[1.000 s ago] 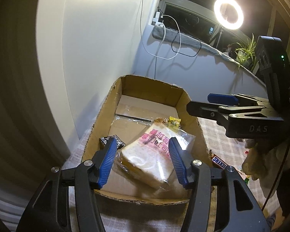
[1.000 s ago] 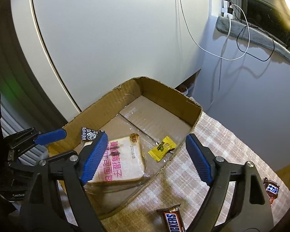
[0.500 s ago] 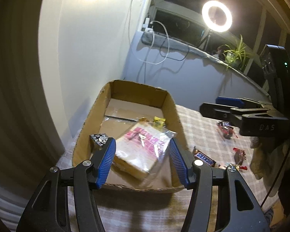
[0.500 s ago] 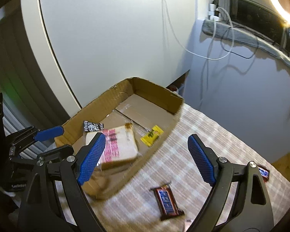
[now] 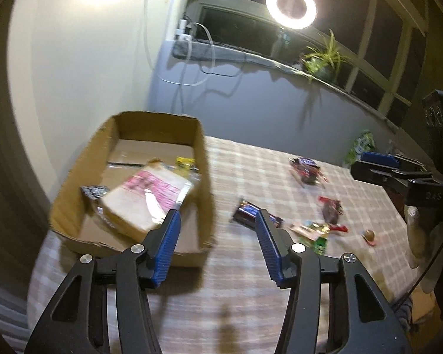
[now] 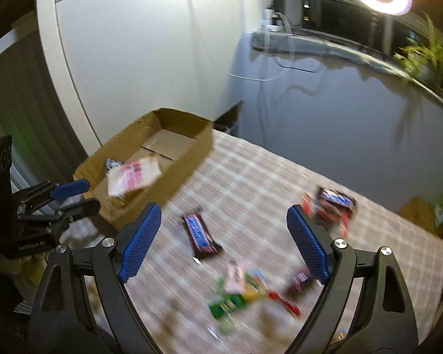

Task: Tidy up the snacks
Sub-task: 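Grasp the green candy with the left tool while the right grasps the round chocolate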

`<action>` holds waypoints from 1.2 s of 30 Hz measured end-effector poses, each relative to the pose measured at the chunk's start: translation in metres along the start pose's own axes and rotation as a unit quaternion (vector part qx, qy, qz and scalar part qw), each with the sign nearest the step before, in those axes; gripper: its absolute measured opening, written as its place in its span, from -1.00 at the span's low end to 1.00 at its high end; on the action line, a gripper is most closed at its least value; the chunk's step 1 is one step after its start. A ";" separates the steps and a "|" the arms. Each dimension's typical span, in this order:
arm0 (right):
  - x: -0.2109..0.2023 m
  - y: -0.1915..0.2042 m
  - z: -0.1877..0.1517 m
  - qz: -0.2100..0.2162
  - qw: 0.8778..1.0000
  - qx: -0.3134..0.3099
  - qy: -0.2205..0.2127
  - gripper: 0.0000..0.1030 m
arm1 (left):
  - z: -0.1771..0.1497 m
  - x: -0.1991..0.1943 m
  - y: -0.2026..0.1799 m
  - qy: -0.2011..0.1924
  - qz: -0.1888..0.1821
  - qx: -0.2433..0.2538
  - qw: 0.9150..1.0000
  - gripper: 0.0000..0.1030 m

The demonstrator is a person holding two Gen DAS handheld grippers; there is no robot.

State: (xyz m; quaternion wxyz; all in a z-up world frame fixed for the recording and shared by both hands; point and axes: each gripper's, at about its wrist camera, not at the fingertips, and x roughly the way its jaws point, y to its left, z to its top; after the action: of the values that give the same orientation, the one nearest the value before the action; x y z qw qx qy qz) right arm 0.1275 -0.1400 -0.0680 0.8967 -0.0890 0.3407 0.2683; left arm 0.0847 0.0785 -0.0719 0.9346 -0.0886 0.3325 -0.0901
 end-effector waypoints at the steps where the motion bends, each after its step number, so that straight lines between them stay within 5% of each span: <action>1: -0.005 -0.006 -0.005 -0.006 1.000 0.006 -0.001 0.73 | -0.002 0.002 -0.007 0.004 -0.006 0.004 1.000 -0.07; 7: -0.035 -0.048 -0.037 -0.034 0.998 0.045 0.000 0.72 | -0.012 0.011 -0.035 0.022 -0.029 0.019 0.999 -0.24; 13: -0.037 -0.076 -0.066 -0.026 0.997 0.057 0.038 0.33 | -0.021 0.026 -0.065 0.050 -0.048 0.044 0.997 -0.48; 28: -0.026 -0.123 -0.132 -0.070 0.988 0.108 0.084 0.01 | -0.055 0.055 -0.130 0.111 -0.102 0.092 0.984 -0.48; 36: -0.016 -0.129 -0.141 -0.068 0.988 0.110 0.089 -0.07 | -0.067 0.073 -0.155 0.128 -0.091 0.121 0.980 -0.48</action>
State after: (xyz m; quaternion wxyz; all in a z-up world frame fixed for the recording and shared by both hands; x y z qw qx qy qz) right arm 0.1084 -0.3030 -0.1666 0.8834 -0.0360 0.4395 0.1589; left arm 0.0803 -0.0955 -0.1326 0.8762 0.0076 0.4264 -0.2245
